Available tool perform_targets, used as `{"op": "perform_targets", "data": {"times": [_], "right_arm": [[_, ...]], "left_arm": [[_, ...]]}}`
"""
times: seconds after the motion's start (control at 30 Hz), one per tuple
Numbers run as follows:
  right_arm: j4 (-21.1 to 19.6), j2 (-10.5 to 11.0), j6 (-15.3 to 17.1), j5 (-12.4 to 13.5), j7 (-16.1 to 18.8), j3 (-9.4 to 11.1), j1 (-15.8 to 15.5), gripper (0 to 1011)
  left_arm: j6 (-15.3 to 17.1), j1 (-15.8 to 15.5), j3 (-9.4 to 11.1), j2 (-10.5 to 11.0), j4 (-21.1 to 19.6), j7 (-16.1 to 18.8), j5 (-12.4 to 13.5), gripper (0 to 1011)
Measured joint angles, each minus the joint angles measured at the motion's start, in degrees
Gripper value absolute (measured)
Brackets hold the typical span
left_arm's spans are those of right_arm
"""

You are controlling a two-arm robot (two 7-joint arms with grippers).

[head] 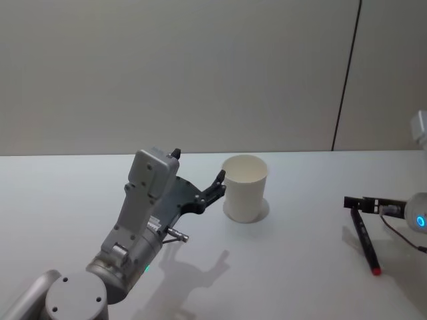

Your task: Place the pen into the pen holder.

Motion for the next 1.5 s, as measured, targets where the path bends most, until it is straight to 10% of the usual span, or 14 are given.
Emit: {"op": "perform_targets", "data": {"times": [1.5], "right_arm": [[6.75,-0.20,1.49,-7.98,7.59,-1.50,3.75,1002]], "left_arm": [[0.00,0.00,0.00,0.00,0.00,0.00,0.00,1003]]}}
